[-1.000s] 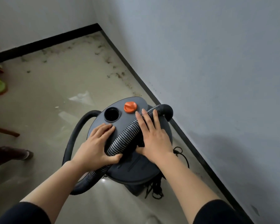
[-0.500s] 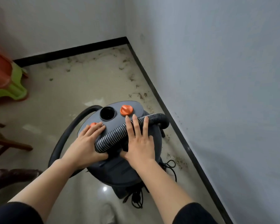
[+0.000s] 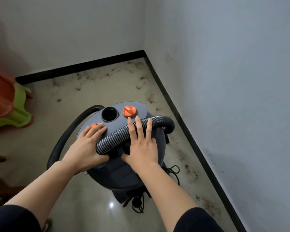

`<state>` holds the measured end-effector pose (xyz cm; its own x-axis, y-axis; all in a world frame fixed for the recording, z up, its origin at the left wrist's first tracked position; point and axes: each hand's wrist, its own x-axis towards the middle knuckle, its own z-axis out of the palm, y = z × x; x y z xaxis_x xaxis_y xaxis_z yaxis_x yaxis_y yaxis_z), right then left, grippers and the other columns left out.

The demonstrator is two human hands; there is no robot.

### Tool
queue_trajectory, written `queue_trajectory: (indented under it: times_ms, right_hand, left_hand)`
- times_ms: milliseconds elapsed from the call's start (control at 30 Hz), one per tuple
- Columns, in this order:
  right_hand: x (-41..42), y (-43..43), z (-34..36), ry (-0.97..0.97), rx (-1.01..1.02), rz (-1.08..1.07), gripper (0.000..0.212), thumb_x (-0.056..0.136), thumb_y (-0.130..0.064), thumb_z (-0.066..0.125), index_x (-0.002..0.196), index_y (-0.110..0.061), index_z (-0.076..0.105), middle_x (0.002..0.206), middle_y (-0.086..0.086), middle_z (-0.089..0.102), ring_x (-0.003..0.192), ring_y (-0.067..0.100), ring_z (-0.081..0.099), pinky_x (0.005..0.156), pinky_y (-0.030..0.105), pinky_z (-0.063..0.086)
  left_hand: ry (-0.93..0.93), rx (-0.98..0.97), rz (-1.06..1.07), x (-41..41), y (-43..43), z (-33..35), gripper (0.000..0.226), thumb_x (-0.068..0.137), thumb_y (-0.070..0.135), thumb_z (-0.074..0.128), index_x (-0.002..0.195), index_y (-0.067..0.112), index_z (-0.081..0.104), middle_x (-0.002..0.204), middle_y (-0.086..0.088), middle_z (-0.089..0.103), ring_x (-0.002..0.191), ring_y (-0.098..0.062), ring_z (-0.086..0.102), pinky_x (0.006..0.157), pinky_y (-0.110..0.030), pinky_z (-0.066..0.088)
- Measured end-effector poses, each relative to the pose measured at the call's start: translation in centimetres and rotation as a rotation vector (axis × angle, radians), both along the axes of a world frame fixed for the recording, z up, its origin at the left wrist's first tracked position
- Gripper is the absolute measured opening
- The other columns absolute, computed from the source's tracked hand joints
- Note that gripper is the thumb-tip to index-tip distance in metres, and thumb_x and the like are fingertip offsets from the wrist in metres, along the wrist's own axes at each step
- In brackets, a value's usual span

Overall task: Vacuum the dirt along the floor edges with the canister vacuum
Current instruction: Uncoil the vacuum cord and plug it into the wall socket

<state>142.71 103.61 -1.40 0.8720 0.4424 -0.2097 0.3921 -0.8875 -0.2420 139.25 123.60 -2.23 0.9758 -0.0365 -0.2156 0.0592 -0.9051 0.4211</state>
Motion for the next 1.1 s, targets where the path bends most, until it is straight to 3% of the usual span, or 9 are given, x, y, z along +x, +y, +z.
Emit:
queue_trajectory:
  times_ms: [167, 333, 467, 867, 1033, 1100]
  right_hand:
    - [6.1, 5.8, 0.0, 0.027, 0.006, 0.092, 0.113, 0.083, -0.058, 0.058, 0.141, -0.026, -0.034, 0.156, 0.003, -0.026, 0.14, 0.041, -0.025, 0.105, 0.051, 0.036]
    - [11.6, 10.6, 0.6, 0.057, -0.003, 0.214, 0.108, 0.082, -0.062, 0.056, 0.147, -0.028, -0.022, 0.157, 0.001, -0.019, 0.142, 0.04, -0.02, 0.11, 0.063, 0.013]
    - [15.5, 13.8, 0.7, 0.046, 0.052, 0.275, 0.095, 0.083, -0.067, 0.047, 0.15, -0.032, -0.01, 0.158, -0.001, -0.005, 0.143, 0.036, -0.012, 0.112, 0.059, 0.004]
    - [24.1, 25.7, 0.6, 0.018, 0.017, 0.384, 0.086, 0.09, -0.061, 0.045, 0.149, -0.037, -0.011, 0.157, -0.002, -0.003, 0.143, 0.036, -0.005, 0.109, 0.056, 0.02]
    - [26.2, 31.8, 0.8, 0.018, -0.004, 0.412, 0.085, 0.09, -0.061, 0.046, 0.15, -0.037, -0.01, 0.157, -0.001, -0.004, 0.143, 0.036, -0.003, 0.109, 0.055, 0.021]
    - [26.9, 34.1, 0.8, 0.024, -0.015, 0.437, 0.085, 0.091, -0.061, 0.045, 0.15, -0.036, -0.009, 0.158, -0.002, -0.003, 0.143, 0.036, -0.003, 0.109, 0.055, 0.02]
  left_hand:
    - [0.009, 0.013, 0.068, 4.6, 6.0, 0.1, 0.115, 0.05, 0.069, 0.049, 0.152, 0.017, 0.033, 0.16, 0.002, 0.024, 0.15, -0.02, 0.011, 0.121, -0.029, 0.0]
    - [0.009, 0.002, 0.127, 8.7, 11.3, 0.5, 0.116, 0.046, 0.064, 0.051, 0.15, 0.016, 0.037, 0.158, 0.003, 0.027, 0.149, -0.019, 0.015, 0.115, -0.017, -0.004]
    - [0.039, -0.024, 0.173, 11.4, 15.2, 0.7, 0.118, 0.043, 0.064, 0.053, 0.15, 0.018, 0.037, 0.158, 0.005, 0.027, 0.149, -0.016, 0.014, 0.114, -0.017, -0.003]
    - [0.061, 0.0, 0.23, 17.6, 27.0, 0.8, 0.116, 0.043, 0.062, 0.05, 0.15, 0.017, 0.038, 0.158, 0.004, 0.028, 0.149, -0.016, 0.015, 0.118, -0.022, 0.0]
    - [0.083, 0.013, 0.273, 19.0, 32.6, 0.9, 0.116, 0.044, 0.062, 0.048, 0.151, 0.019, 0.036, 0.159, 0.003, 0.026, 0.149, -0.018, 0.015, 0.123, -0.033, 0.009]
    - [0.073, 0.019, 0.308, 19.0, 34.4, 1.0, 0.116, 0.044, 0.062, 0.046, 0.15, 0.016, 0.037, 0.159, 0.001, 0.028, 0.149, -0.018, 0.016, 0.122, -0.03, 0.007]
